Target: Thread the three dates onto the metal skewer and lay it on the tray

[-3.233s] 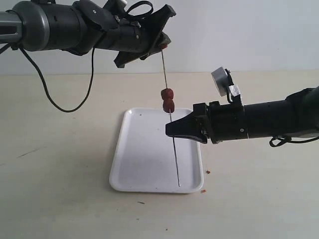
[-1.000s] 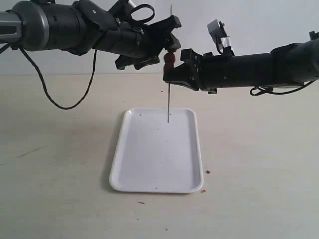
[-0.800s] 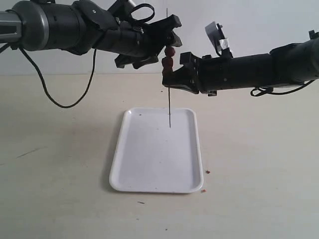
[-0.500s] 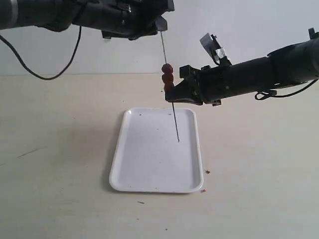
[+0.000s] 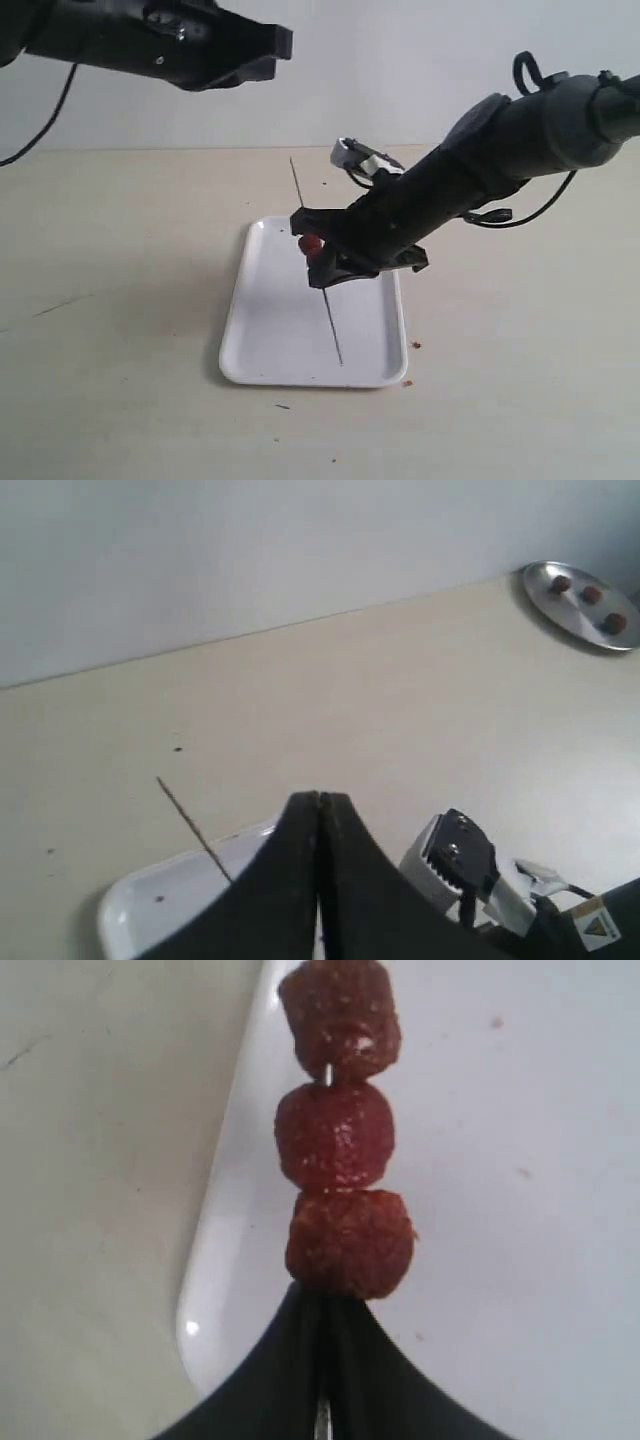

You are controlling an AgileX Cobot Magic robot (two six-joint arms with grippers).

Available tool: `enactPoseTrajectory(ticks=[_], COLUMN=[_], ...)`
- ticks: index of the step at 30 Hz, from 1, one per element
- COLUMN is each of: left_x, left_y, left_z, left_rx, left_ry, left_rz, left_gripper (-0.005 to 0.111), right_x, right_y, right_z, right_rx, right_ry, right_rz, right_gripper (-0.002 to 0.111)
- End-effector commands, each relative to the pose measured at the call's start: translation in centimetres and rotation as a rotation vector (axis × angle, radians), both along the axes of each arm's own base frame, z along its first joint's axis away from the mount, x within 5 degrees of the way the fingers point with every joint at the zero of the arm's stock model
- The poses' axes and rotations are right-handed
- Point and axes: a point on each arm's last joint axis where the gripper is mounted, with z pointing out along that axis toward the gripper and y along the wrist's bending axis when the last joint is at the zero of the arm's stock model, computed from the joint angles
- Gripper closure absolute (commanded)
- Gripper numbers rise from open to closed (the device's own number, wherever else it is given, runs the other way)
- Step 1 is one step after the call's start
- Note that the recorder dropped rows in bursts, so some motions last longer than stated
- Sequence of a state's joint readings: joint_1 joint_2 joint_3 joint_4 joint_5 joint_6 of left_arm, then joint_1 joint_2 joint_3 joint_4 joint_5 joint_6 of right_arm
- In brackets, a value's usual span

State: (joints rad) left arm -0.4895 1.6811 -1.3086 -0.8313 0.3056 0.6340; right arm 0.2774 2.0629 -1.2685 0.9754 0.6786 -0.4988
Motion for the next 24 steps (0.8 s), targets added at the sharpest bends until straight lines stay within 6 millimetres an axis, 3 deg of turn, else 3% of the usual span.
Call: enactPoseTrajectory(ticks=[1,6,10,17,24], left_x=[-3.3,-6.4,-8.4,-10.7,-11.4], left_y=[4.3,6.2,7.3,7.3,7.6], left_z=[1.3,1.7,2.3,3.6,4.4], left_rx=[0.019,0.049,0.064,0.077,0.061], left_ry=[-0.148,-0.192,-0.236,-0.231,-0.251], left_rz=[0.148,0.144,0.135,0.012,0.004], left_gripper=[0.107,0.107,0.107,0.107,0.107], right_x=[-0.2,-0.5,-1.6,-2.3,-2.3], right_y=[1.9,3.4,5.2,4.8,4.7], right_z=[-0.1,-0.4,-0.4,-0.8,-2.4], right_rx=[-0.049,-0.102,-0.083,-0.163,-0.19], right_ry=[0.03,0.035,0.085,0.124,0.158], right_rz=[-0.158,-0.306,-0.316,-0.255,-0.253], right_gripper=[0.108,0.108,0.108,0.108,0.108])
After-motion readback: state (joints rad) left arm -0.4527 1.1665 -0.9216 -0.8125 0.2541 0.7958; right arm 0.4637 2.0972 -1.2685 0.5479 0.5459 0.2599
